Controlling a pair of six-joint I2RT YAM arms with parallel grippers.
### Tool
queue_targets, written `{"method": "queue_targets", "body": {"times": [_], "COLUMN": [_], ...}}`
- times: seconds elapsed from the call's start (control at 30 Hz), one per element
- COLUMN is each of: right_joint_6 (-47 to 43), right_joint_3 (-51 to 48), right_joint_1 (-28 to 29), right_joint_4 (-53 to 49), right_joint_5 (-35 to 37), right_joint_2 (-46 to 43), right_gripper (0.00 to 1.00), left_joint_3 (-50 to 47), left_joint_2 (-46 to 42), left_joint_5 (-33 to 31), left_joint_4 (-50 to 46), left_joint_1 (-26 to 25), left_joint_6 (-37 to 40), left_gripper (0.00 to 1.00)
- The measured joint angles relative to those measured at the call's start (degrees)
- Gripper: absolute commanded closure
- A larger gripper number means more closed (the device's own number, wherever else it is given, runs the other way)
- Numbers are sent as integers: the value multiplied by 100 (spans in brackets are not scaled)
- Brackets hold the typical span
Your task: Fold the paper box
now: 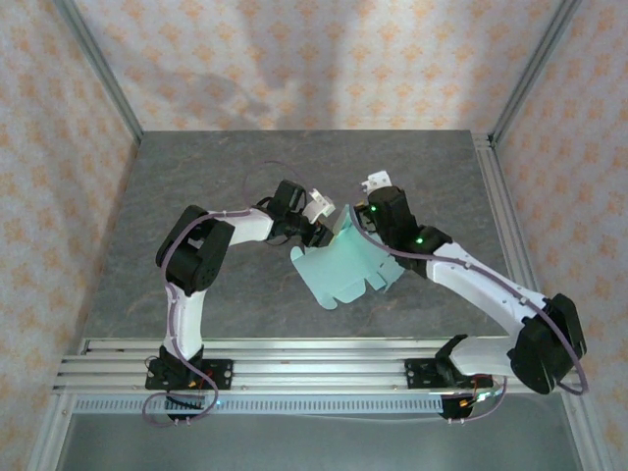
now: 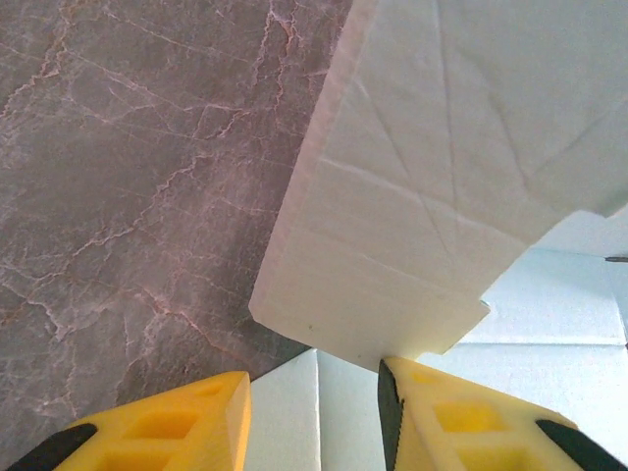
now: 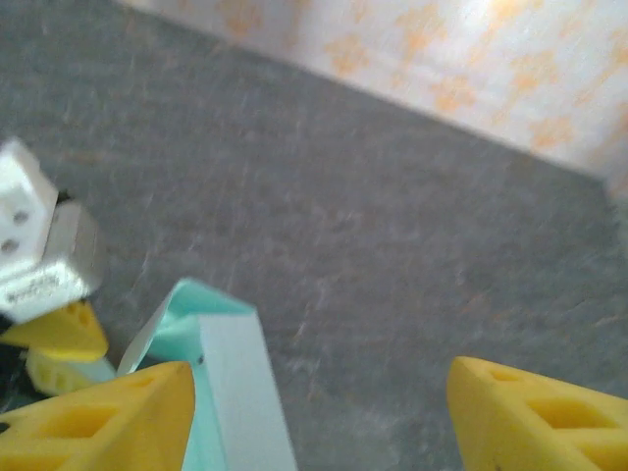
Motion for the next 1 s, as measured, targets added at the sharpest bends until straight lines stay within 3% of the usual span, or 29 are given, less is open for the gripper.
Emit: {"method": "queue_targets", "body": {"times": [0.2, 0.47, 0.6, 1.0], "right_joint_6": [74, -127, -297, -826], "right_joint_3": [59, 142, 249, 372], "right_joint_1": [-50, -50, -46, 404], "right_joint_4": [-811, -1259, -1320, -1357], "right_joint_5": [-332, -323, -210, 691], "right_joint_2": [470, 861, 1014, 1617], "right_gripper": [36, 48, 51, 75], "left_joint_3": [4, 33, 33, 44], "left_joint_2": [9, 11, 13, 26], "left_joint_5": [2, 20, 20, 22], "left_joint_4": [-9, -13, -13, -15], "left_joint_1": [0, 0, 0, 0], "left_joint_6": [0, 0, 0, 0], "left_gripper": [60, 60, 60, 60]}}
